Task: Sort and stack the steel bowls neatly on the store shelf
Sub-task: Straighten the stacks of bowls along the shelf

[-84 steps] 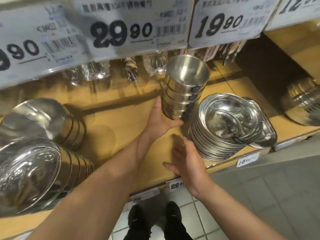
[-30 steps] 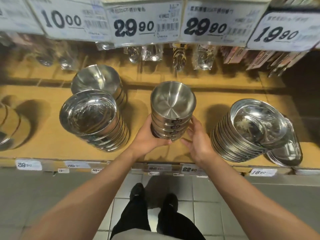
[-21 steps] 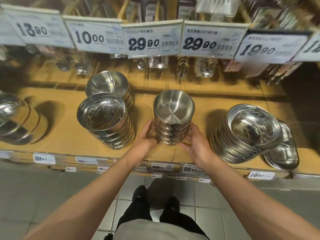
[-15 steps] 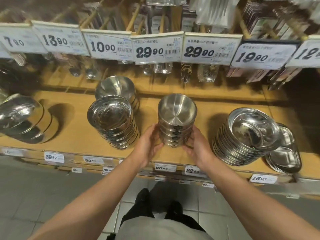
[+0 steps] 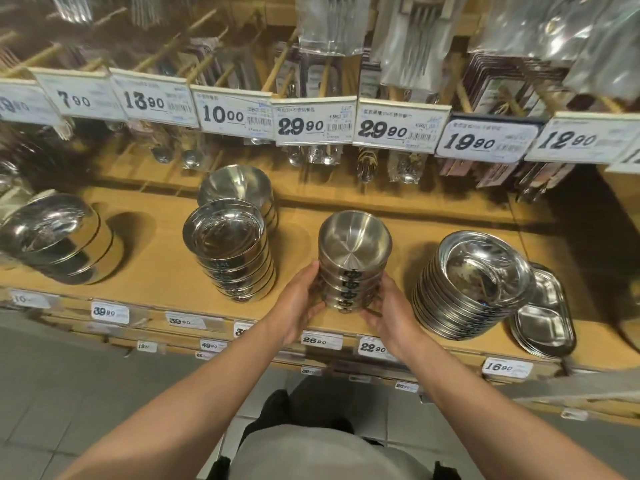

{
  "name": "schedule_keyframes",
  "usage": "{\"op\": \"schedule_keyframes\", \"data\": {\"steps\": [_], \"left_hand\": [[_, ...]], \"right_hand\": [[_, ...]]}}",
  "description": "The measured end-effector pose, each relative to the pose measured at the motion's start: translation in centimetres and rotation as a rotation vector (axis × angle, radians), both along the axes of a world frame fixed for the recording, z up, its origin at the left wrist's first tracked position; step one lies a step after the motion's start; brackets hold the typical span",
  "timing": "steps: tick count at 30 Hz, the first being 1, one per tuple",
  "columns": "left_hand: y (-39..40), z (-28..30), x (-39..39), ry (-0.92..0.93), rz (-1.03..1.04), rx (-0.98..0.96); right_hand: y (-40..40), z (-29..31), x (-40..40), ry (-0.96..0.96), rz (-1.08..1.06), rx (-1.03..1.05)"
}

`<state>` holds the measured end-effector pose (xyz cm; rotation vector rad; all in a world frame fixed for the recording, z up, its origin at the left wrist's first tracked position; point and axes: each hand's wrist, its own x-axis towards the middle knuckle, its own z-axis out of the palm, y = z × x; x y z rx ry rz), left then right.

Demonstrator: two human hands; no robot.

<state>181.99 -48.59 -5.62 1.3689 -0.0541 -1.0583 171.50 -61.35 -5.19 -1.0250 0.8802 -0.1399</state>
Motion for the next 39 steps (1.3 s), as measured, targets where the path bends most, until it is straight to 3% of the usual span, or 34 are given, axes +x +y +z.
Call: {"op": "schedule_keyframes", "data": {"steps": [9, 15, 23, 32, 39], "left_hand": [[0.6, -0.2, -0.5, 0.001, 0.028, -0.017], [3.8, -1.1, -0.6, -0.158, 0.093, 0.211], [11.1, -0.3, 0.7, -0.196, 0.069, 0.284], [23.0, 3.1, 5.5, -0.167, 0.19, 0.295], [33.4, 4.1, 10.2, -0.201, 0.261, 0.298]], "right_hand": [[0.1, -0.6, -0.3, -0.007, 0.018, -0.043], [0.1, -2.3, -3.3, 0.24, 0.037, -0.225], [1.9, -0.4, -7.0, 0.298, 0.222, -0.43], [11.7, 2.5, -2.8, 0.274, 0.257, -0.518], [23.0, 2.6, 2.3, 0.215, 0.219, -0.427]]}}
